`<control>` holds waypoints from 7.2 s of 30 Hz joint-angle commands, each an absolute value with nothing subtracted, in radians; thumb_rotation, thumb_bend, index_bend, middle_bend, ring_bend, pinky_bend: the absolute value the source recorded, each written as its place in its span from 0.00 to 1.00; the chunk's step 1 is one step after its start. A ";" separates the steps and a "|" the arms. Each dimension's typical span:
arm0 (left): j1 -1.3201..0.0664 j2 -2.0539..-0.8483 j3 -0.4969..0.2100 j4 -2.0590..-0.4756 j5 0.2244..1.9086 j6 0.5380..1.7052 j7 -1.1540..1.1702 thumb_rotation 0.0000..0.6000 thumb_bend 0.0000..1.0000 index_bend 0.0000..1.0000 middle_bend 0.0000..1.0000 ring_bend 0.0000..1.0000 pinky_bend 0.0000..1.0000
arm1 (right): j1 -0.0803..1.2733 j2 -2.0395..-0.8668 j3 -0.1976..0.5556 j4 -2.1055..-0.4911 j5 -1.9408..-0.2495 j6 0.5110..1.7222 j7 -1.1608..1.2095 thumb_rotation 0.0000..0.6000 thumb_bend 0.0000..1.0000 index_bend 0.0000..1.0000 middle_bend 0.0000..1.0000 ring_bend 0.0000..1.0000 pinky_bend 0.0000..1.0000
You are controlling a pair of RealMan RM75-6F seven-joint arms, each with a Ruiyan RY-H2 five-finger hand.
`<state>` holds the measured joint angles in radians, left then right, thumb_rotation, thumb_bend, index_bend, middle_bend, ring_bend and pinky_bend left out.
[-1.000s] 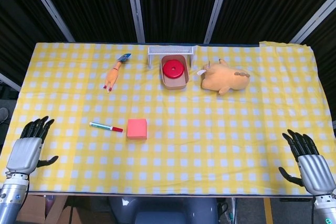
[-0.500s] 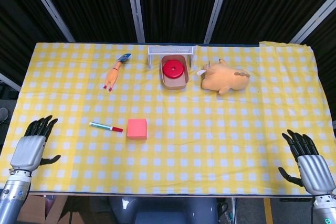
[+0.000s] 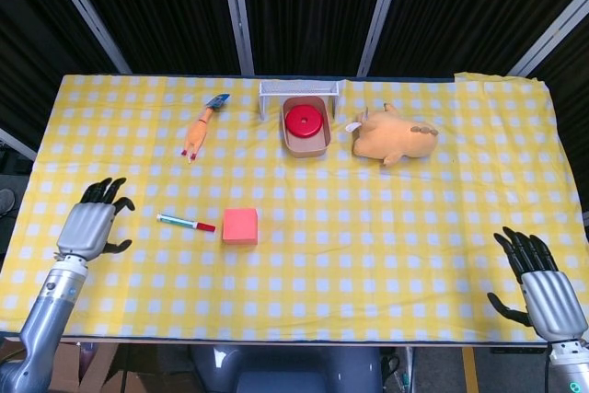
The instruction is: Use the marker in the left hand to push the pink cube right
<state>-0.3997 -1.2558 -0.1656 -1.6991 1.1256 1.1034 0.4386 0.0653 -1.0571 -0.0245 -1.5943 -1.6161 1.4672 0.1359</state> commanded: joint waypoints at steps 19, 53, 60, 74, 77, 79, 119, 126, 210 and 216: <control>-0.592 -1.495 -0.183 -1.466 0.900 0.992 0.637 1.00 0.28 0.45 0.06 0.00 0.09 | 0.068 -1.053 -0.023 -1.596 -1.613 1.464 0.155 1.00 0.32 0.00 0.00 0.00 0.00; -0.674 -1.610 -0.158 -1.377 0.781 0.992 0.695 1.00 0.42 0.64 0.08 0.00 0.09 | 0.068 -1.050 -0.022 -1.599 -1.614 1.468 0.173 1.00 0.32 0.00 0.00 0.00 0.00; -0.663 -1.586 -0.168 -1.465 0.710 1.034 0.709 1.00 0.43 0.65 0.09 0.00 0.09 | 0.067 -1.051 -0.022 -1.599 -1.614 1.469 0.172 1.00 0.32 0.00 0.00 0.00 0.00; -0.681 -1.580 -0.180 -1.551 0.580 1.120 0.792 1.00 0.45 0.66 0.11 0.00 0.09 | 0.067 -1.052 -0.022 -1.598 -1.616 1.471 0.172 1.00 0.32 0.00 0.00 0.00 0.00; -0.693 -1.591 -0.182 -1.553 0.560 1.128 0.810 1.00 0.45 0.66 0.11 0.00 0.09 | 0.067 -1.051 -0.022 -1.599 -1.616 1.471 0.174 1.00 0.32 0.00 0.00 0.00 0.00; -0.701 -1.601 -0.186 -1.550 0.550 1.132 0.816 1.00 0.45 0.66 0.11 0.00 0.09 | 0.067 -1.050 -0.022 -1.599 -1.615 1.470 0.176 1.00 0.32 0.00 0.00 0.00 0.00; -0.911 -1.832 -0.308 -1.480 0.411 1.211 0.956 1.00 0.45 0.68 0.11 0.00 0.09 | 0.068 -1.044 -0.024 -1.601 -1.621 1.472 0.202 1.00 0.32 0.00 0.00 0.00 0.00; -0.923 -1.841 -0.310 -1.480 0.404 1.215 0.966 1.00 0.45 0.68 0.12 0.00 0.09 | 0.069 -1.044 -0.023 -1.604 -1.619 1.471 0.201 1.00 0.32 0.00 0.00 0.00 0.00; -1.329 -2.208 -0.545 -1.148 0.272 1.159 1.184 1.00 0.45 0.69 0.12 0.00 0.09 | 0.068 -1.032 -0.024 -1.607 -1.609 1.463 0.230 1.00 0.32 0.00 0.00 0.00 0.00; -1.319 -2.196 -0.541 -1.179 0.280 1.181 1.186 1.00 0.45 0.69 0.12 0.00 0.09 | 0.067 -1.031 -0.025 -1.607 -1.610 1.465 0.230 1.00 0.32 0.00 0.00 0.00 0.00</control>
<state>-1.3247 -2.2017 -0.5437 -1.1710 0.2778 1.1756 1.1859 0.0667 -1.0313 -0.0249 -1.6073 -1.6100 1.4647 0.2304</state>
